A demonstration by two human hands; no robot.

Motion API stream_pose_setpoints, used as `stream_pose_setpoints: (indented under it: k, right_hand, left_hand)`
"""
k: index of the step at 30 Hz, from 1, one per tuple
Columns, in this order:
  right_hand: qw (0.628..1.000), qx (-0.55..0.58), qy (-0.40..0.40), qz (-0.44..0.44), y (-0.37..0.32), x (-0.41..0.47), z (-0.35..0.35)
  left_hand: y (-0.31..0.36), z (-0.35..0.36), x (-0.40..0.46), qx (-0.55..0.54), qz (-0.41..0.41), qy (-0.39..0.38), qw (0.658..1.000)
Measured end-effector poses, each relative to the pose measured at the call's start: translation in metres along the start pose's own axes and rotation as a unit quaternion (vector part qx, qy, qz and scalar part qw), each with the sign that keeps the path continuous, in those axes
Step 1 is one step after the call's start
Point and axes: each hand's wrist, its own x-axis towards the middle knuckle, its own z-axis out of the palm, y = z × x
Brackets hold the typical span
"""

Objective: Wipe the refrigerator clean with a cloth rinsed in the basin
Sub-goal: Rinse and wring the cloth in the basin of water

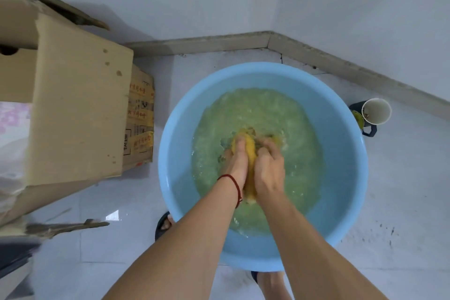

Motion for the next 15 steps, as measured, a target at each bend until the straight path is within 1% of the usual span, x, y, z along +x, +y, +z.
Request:
stream_pose_setpoints:
  k: [1, 3, 4, 6, 7, 8, 9, 10, 11, 12, 13, 14, 15]
  right_hand:
    - [1.0, 0.025, 0.005, 0.006, -0.003, -0.006, -0.001]
    - [0.999, -0.002, 0.027, -0.025, -0.01, -0.011, 0.0]
    - [0.998, -0.031, 0.028, -0.045, -0.011, -0.009, 0.002]
    - [0.989, -0.124, 0.014, -0.083, -0.011, 0.001, 0.003]
    - [0.971, -0.21, 0.005, -0.112, -0.008, 0.007, 0.003]
    - [0.941, -0.305, -0.003, -0.148, -0.006, 0.013, 0.002]
    - [0.907, -0.379, -0.008, -0.184, -0.004, 0.02, 0.001]
    - [0.877, -0.428, -0.008, -0.219, -0.004, 0.025, -0.001]
    - [0.855, -0.456, 0.0, -0.246, -0.004, 0.029, -0.001]
    - [0.841, -0.471, 0.023, -0.265, -0.004, 0.032, -0.002]
    - [0.832, -0.483, 0.055, -0.267, -0.002, 0.034, -0.003]
    - [0.825, -0.501, 0.091, -0.246, 0.0, 0.034, -0.004]
    - [0.821, -0.512, 0.127, -0.218, 0.004, 0.03, -0.005]
  left_hand:
    - [0.003, 0.001, 0.0, 0.01, 0.005, -0.004, 1.0]
    - [0.015, -0.003, -0.009, 0.025, 0.011, -0.01, 1.0]
    - [0.02, -0.008, -0.013, 0.039, 0.019, -0.009, 0.999]
    - [0.03, -0.016, -0.028, 0.119, 0.053, -0.001, 0.991]
    - [0.031, -0.022, -0.035, 0.175, 0.07, 0.011, 0.982]
    - [0.033, -0.025, -0.045, 0.221, 0.085, 0.025, 0.971]
    - [0.032, -0.028, -0.052, 0.249, 0.103, 0.038, 0.962]
    - [0.031, -0.03, -0.059, 0.259, 0.126, 0.053, 0.956]
    - [0.028, -0.033, -0.064, 0.267, 0.145, 0.071, 0.95]
    - [0.025, -0.037, -0.066, 0.266, 0.156, 0.091, 0.947]
    - [0.02, -0.04, -0.064, 0.249, 0.15, 0.11, 0.95]
    - [0.017, -0.043, -0.061, 0.213, 0.115, 0.12, 0.963]
    - [0.015, -0.044, -0.053, 0.158, 0.064, 0.112, 0.979]
